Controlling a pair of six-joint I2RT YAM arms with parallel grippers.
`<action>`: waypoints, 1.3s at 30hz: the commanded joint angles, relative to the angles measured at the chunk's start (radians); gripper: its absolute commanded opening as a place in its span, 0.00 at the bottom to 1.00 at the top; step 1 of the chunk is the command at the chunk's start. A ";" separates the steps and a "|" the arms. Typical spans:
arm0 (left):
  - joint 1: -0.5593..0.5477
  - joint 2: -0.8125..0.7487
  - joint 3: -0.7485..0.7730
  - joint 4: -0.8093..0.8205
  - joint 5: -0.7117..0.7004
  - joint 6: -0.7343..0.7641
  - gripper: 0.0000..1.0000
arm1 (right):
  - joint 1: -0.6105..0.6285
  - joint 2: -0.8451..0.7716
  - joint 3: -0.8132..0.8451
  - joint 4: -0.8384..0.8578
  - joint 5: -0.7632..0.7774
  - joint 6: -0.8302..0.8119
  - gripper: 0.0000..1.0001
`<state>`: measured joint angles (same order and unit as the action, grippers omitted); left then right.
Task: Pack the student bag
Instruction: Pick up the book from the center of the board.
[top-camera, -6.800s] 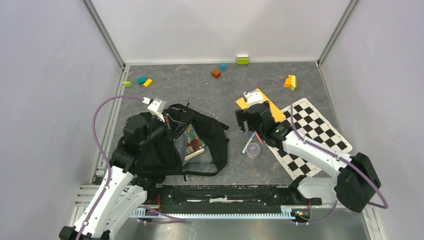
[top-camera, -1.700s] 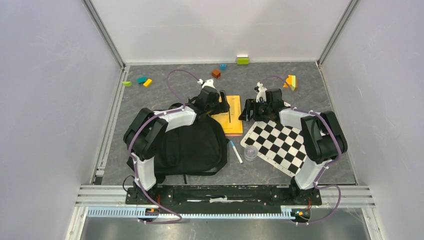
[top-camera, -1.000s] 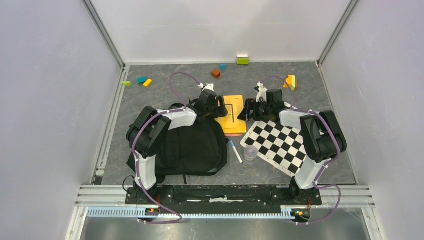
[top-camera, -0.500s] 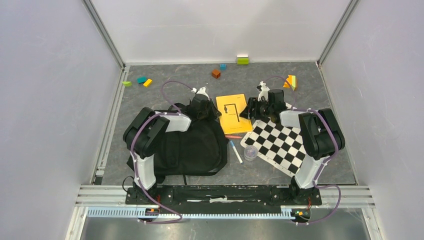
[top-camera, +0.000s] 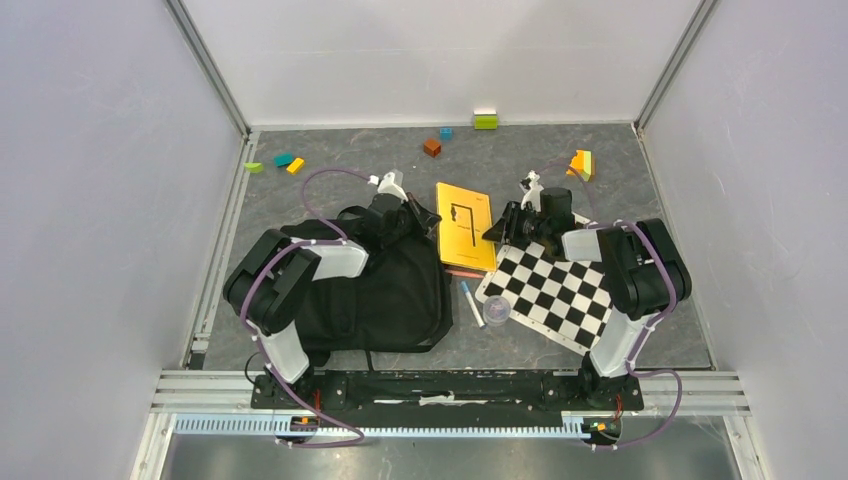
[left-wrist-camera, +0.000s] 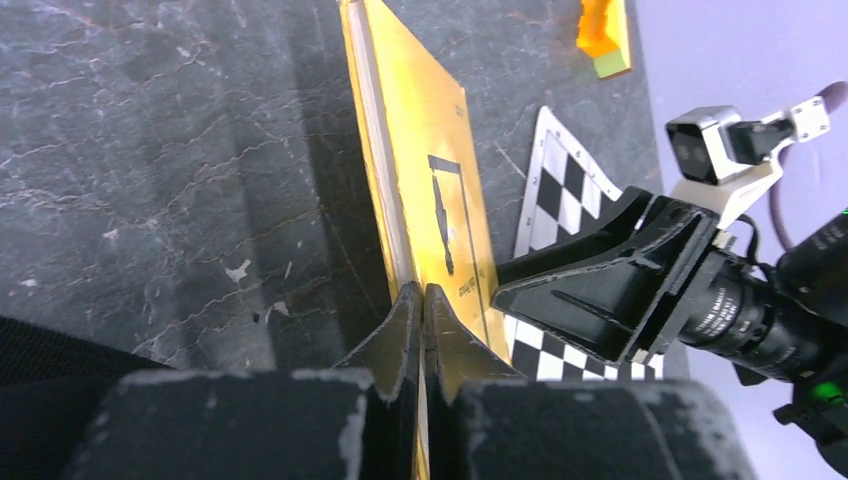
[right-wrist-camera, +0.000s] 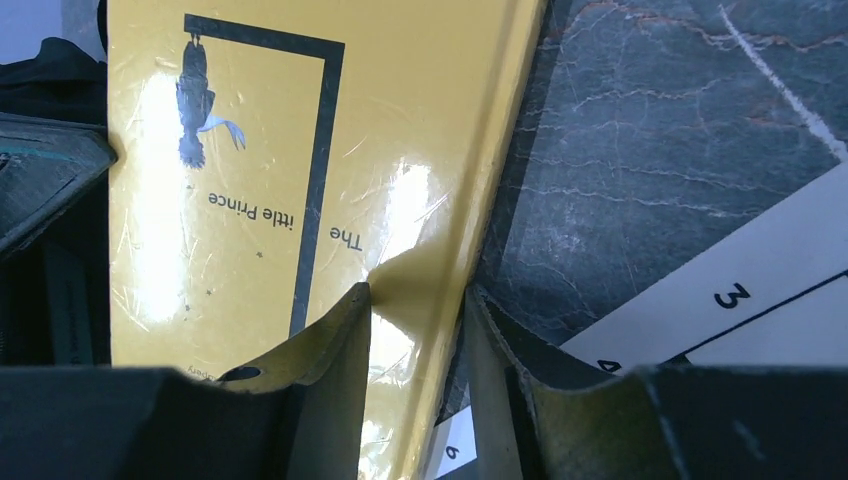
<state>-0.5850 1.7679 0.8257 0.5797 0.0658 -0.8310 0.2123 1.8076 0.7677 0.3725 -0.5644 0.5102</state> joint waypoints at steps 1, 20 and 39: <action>-0.045 -0.028 0.014 0.328 0.201 -0.123 0.02 | 0.055 0.016 -0.010 0.022 -0.160 0.029 0.42; -0.055 0.049 0.010 0.449 0.316 -0.157 0.02 | 0.067 0.033 -0.004 0.007 -0.133 0.003 0.51; 0.044 -0.138 0.033 -0.295 -0.039 0.179 0.58 | 0.073 0.040 -0.028 0.102 -0.156 0.099 0.64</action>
<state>-0.5644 1.5925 0.8333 0.3679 0.0555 -0.7212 0.2752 1.8290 0.7567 0.4160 -0.7250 0.5629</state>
